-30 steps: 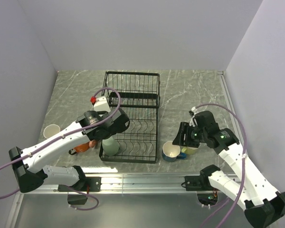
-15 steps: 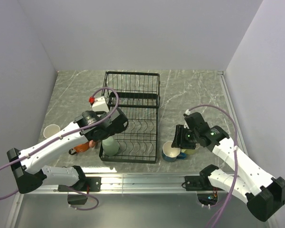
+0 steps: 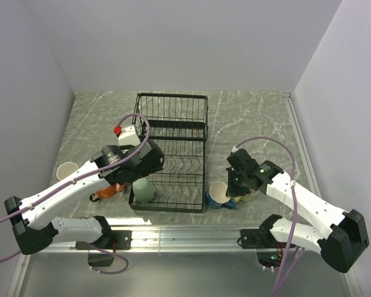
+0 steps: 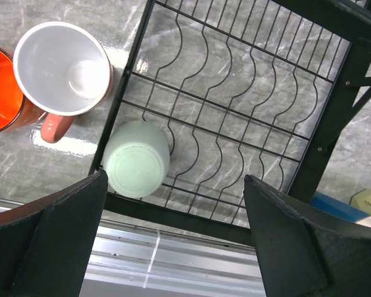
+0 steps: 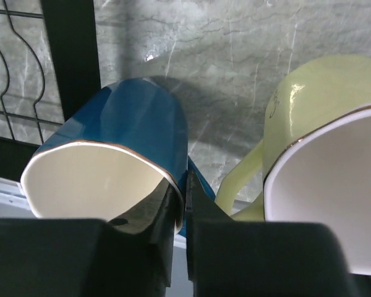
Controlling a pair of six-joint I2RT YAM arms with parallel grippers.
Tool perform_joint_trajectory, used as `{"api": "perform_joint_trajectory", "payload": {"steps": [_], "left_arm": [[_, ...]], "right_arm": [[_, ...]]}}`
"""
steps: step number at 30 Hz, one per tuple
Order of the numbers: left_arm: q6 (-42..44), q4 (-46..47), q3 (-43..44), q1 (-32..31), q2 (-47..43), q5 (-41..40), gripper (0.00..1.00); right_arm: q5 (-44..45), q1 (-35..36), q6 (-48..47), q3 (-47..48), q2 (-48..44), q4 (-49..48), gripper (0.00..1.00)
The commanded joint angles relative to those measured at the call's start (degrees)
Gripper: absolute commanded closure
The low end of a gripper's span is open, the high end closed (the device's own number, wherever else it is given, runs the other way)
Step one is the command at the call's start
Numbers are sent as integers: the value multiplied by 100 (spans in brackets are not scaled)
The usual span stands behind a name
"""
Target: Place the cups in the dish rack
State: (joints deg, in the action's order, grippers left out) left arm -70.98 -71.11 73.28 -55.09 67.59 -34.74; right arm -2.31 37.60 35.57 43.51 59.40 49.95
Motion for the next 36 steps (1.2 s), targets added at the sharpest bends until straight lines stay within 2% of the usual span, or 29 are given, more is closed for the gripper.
{"api": "perform_joint_trajectory", "payload": {"steps": [1,6,9,13,16,18,20,21,24,25,28,29,31,32,36], "left_arm": [[137,124,222,7,-123,64,4],[382,255,450,7,-80,169,4],[593,369,749,-2,-53,248,1],[1233,747,1162,-2,-141,450,1],[1778,1344,1312,-2,-290,861,1],[2087,2098,1330,-2,-526,1266,1],[2386,3018,1128,-2,-903,1949,1],[2552,3355,997,-2,-1054,2189,1],[2686,4190,531,7,-1529,2971,1],[2712,4341,356,7,-1608,3191,1],[2633,4825,-39,7,-1907,3877,1],[2590,4896,-128,7,-2030,4000,1],[2502,5010,-313,7,-2127,4203,1],[2484,4976,-340,7,-2162,4195,1],[2431,4756,-402,7,-2312,4002,1]], "right_arm": [[90,203,125,-35,98,-135,99],[222,282,152,245,-24,84,100],[608,291,108,807,-121,479,100],[793,282,-15,2026,-78,928,100],[382,177,-94,2704,-7,1052,100],[-502,55,-103,2899,-16,780,100],[-1251,-42,-60,3058,-86,281,100],[-1899,-104,10,3093,-121,113,100],[-2816,-350,458,3076,-244,-678,100],[-3446,-481,807,2928,-305,-941,100],[-4537,-596,1775,2357,-481,-2328,100],[-4725,-605,2056,2190,-516,-3168,100],[-4989,-614,2880,1752,-630,-3954,100],[-5155,-614,3146,1636,-648,-4663,100],[-5359,-605,4114,1345,-657,-5785,100]]}}
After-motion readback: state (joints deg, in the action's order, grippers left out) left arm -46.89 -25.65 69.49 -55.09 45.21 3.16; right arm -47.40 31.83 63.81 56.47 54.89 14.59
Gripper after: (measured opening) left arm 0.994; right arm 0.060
